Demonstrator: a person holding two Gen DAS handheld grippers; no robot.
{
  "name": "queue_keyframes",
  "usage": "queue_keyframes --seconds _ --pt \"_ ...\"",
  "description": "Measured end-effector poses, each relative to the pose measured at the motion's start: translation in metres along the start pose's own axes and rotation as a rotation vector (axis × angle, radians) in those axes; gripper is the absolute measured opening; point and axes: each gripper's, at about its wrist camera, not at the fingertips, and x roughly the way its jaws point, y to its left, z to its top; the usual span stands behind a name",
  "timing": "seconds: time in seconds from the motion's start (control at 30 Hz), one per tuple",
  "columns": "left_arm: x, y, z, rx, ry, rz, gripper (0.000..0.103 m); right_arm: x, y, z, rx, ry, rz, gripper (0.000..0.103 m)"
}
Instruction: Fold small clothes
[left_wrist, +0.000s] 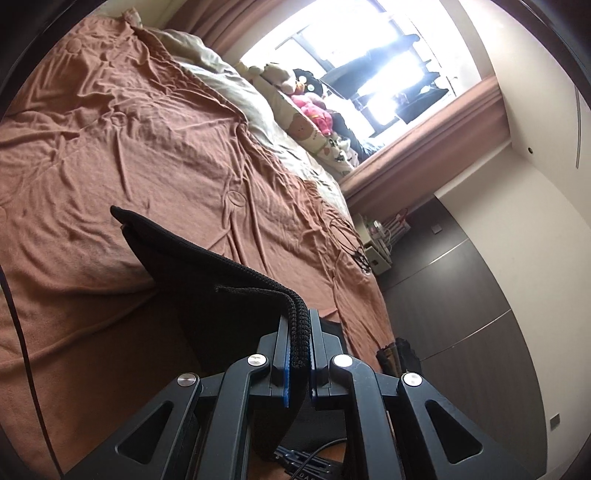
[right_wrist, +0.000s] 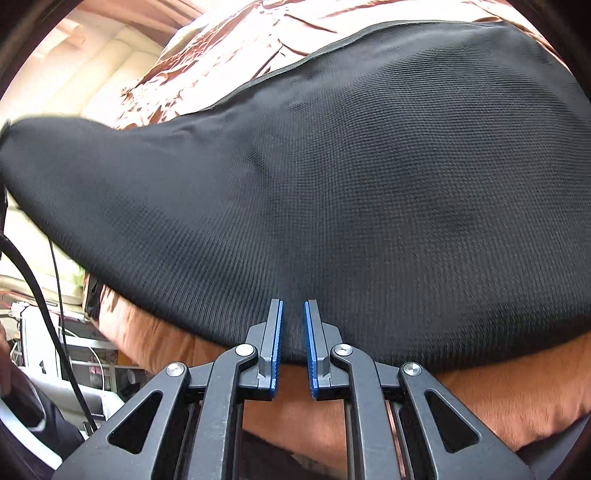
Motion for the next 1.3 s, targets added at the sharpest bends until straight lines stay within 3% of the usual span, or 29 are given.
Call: queue_keyframes --seconds 0.33,0.5,0.83,1.13,1.3 --pt "0.043 -0.058 0.001 0.100 0.070 -0.054 0.007 -0.068 -0.029 -0.005 -0.007 -0.143 0.006 0.013" --pt "0.065 -0.085 -0.003 0.139 0.107 -0.080 0.007 -0.109 -0.050 -0.009 0.008 -0.242 -0.013 0.046" --pt "0.109 -0.135 -0.021 0.208 0.182 -0.116 0.007 -0.171 -0.097 -0.028 0.090 -0.359 -0.021 0.047" --pt "0.156 -0.172 -0.064 0.265 0.296 -0.136 0.007 -0.213 -0.127 -0.065 0.142 -0.406 -0.059 0.048" --pt "0.186 -0.189 -0.095 0.286 0.367 -0.137 0.007 -0.229 -0.139 -0.077 0.151 -0.414 -0.078 0.057"
